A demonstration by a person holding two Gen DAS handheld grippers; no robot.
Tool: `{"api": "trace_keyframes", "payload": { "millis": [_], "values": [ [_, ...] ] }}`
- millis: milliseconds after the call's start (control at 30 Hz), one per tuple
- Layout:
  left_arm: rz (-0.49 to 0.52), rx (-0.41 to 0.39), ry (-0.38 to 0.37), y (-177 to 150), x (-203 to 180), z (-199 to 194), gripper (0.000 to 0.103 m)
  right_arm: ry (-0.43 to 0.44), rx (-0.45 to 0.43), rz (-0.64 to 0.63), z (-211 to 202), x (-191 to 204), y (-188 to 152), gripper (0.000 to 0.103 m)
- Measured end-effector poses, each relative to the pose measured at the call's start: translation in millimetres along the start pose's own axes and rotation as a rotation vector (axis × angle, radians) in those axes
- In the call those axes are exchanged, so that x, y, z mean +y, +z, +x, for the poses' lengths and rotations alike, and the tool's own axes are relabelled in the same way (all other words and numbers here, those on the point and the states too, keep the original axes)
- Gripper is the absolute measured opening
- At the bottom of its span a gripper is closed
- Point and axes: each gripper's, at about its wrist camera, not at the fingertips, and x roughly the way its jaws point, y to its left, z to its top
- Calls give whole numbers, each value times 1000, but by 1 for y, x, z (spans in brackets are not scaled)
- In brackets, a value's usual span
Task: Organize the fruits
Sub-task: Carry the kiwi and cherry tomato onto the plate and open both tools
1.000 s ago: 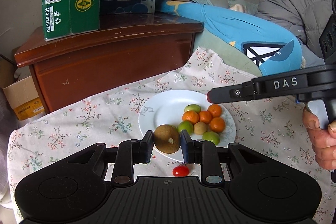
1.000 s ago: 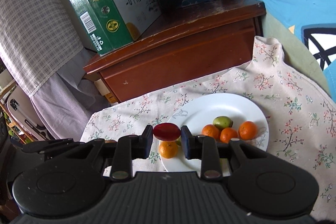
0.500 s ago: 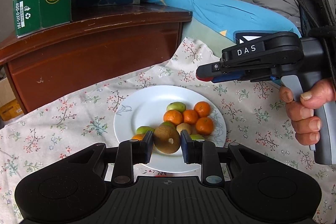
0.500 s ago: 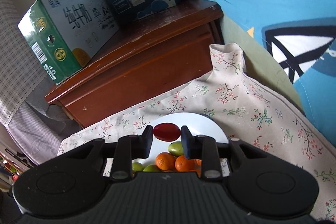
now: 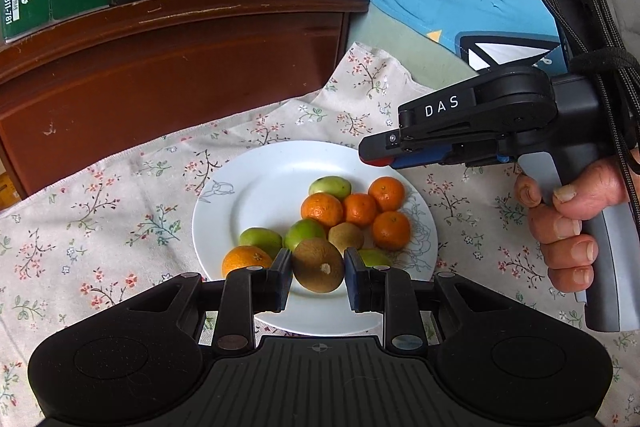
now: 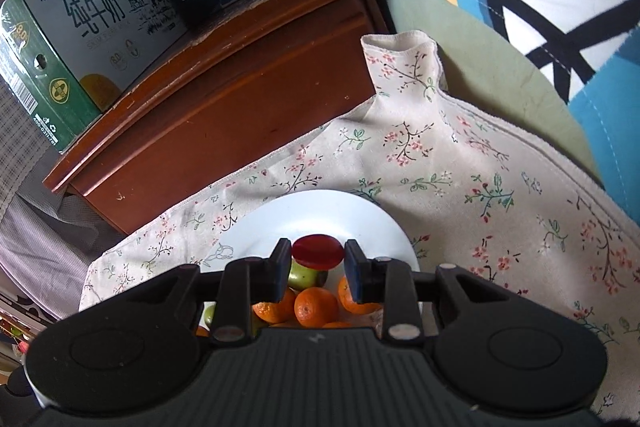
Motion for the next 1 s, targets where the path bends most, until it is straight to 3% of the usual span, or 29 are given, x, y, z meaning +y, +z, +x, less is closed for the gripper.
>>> {"api": "trace_keyframes", "payload": {
  "millis": [267, 500, 633, 900, 1000],
  "values": [
    [-17, 11, 12, 0, 3, 11, 25, -15, 13, 6, 11, -5, 0, 29],
    [-41, -14, 37, 8, 5, 2, 29, -11, -10, 19, 7, -4, 3, 37],
    [-81, -36, 72, 14, 15, -14, 47, -3, -16, 4, 1, 2, 4, 37],
    [-181, -45, 163, 20, 47, -59, 49, 48, -13, -26, -19, 22, 0, 40],
    [-169, -39, 195, 16, 52, -73, 49, 61, -7, -69, -28, 32, -7, 40]
  ]
}}
